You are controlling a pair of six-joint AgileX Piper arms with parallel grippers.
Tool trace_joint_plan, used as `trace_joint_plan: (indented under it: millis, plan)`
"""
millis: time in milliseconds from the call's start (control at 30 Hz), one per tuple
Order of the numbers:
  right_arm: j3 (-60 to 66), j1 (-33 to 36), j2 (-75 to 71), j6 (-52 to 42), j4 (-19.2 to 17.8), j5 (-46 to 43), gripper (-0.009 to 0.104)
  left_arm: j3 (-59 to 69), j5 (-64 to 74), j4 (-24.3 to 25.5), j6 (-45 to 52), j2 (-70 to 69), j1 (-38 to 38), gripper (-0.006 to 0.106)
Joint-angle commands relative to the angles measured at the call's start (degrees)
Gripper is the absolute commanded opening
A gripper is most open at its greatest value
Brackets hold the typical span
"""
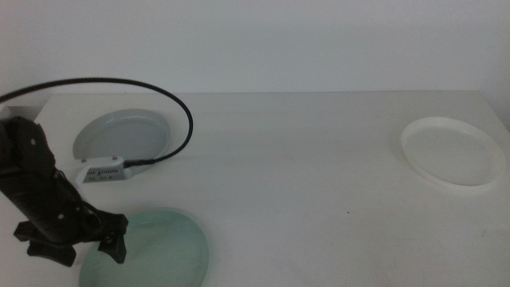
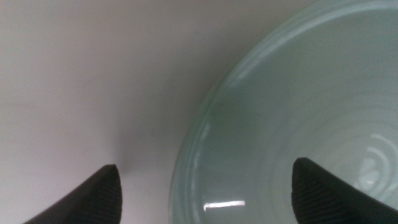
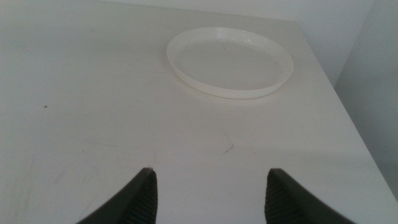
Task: Stack the three bowls on top of each other.
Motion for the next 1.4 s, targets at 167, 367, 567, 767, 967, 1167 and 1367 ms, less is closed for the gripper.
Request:
trace_joint_plan:
  millis: [167,367,567,767,967,1167,1367]
  plan:
    - [-0.2,-0.4,-1.6,-0.5,-1.0,-4.0,0.045,0.7,-1.9,-1.4,0.5,2.1,-0.2,0.104]
    - [-0.2,-0.4,-1.6,-0.5,-1.0,-4.0,0.045,0.9,-0.9,-1.2,0.5,3.3,-0.2,0.068]
    - [-0.2,-0.4,-1.6,-0.5,-1.0,-4.0,0.045,0.9,-0.2,-1.1,0.0,3.3,-0.2,0.007]
    - [-0.2,-0.4,-1.6,-0.5,-1.0,-4.0,0.045,0.3,1.1,-1.8,-0.2,1.6,-0.2,0.000]
    - [-0.2,-0.4,-1.6,-0.5,-1.0,-4.0,0.045,-5.7,5.2,-6.0,-0.2,-4.4,-0.5,0.000]
    - [-0.2,-0.4,-1.6,-0.5,-1.0,-4.0,0.045,-17.7,8.7,-6.1,-4.4,-5.2,-6.0,0.000]
    - [-0.2,-0.4,-1.6,-0.5,-1.0,-4.0,0.045,-29.6,11.7,-5.7,-8.4,0.4,-12.5,0.000]
